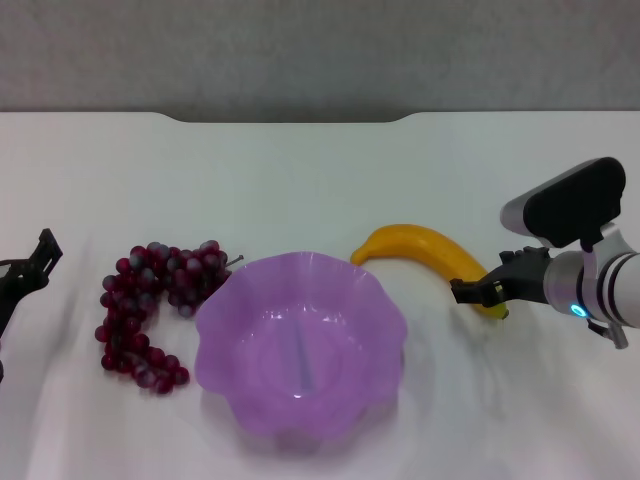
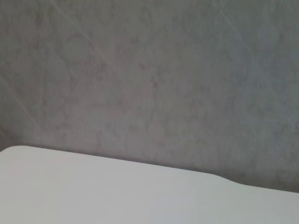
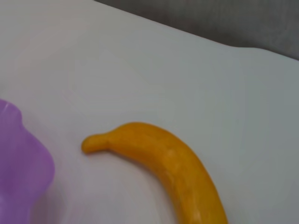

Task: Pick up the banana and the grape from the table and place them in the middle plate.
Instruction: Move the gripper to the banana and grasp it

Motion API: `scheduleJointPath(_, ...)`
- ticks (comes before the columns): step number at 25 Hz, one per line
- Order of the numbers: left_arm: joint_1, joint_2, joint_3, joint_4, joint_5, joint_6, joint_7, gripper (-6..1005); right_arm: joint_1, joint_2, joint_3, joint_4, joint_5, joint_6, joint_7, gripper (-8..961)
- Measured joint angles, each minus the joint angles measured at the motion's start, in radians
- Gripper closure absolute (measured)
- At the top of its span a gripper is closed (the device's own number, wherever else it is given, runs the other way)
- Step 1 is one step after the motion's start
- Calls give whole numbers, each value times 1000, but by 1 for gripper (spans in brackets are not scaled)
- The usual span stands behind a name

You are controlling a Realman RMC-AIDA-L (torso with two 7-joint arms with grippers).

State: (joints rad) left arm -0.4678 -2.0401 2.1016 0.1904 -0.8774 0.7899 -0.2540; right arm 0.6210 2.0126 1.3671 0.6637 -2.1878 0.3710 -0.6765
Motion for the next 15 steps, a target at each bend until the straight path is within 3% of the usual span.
scheduleJointPath(15, -1, 0, 0, 0, 0, -2, -1, 184, 1, 4, -60, -79, 9, -102, 5, 80)
